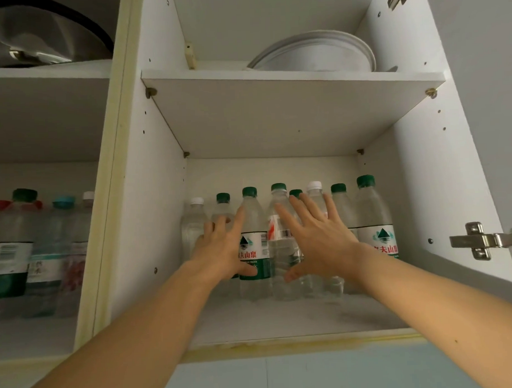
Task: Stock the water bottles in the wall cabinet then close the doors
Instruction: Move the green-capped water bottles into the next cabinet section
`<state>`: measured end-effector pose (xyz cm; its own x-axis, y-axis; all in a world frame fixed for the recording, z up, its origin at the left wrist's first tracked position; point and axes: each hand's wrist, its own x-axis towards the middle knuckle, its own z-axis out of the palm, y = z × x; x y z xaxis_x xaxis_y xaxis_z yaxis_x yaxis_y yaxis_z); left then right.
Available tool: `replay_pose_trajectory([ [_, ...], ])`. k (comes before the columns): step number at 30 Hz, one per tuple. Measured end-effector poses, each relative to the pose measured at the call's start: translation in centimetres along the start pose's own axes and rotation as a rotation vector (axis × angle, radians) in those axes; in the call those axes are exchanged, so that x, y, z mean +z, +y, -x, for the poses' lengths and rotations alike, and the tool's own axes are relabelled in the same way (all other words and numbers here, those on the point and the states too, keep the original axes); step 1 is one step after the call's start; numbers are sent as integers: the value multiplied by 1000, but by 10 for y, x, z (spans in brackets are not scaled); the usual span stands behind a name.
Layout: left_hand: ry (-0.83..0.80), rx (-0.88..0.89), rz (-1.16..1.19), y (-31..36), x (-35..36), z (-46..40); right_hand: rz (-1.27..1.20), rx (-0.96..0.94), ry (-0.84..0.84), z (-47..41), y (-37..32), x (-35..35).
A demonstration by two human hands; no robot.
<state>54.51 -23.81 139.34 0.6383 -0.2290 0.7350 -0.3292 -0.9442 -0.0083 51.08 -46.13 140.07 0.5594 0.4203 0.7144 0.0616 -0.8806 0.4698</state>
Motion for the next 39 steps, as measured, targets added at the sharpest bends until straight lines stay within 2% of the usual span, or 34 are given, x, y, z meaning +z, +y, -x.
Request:
replay_pose_trajectory([
  [6,28,67,-68,0,5,-2,52,-13,13,-9,-5,-2],
  [10,74,103,-194,0,-1,-11,80,0,-27,-18,-7,1],
  [17,31,140,-322,-6,-2,-33,228,33,-48,-26,-11,15],
  [32,116,80,-405,-4,30,-33,529,35,-111,-44,-23,26],
  [39,124,71,-397,-1,31,-29,561,21,-86,-41,-22,30],
])
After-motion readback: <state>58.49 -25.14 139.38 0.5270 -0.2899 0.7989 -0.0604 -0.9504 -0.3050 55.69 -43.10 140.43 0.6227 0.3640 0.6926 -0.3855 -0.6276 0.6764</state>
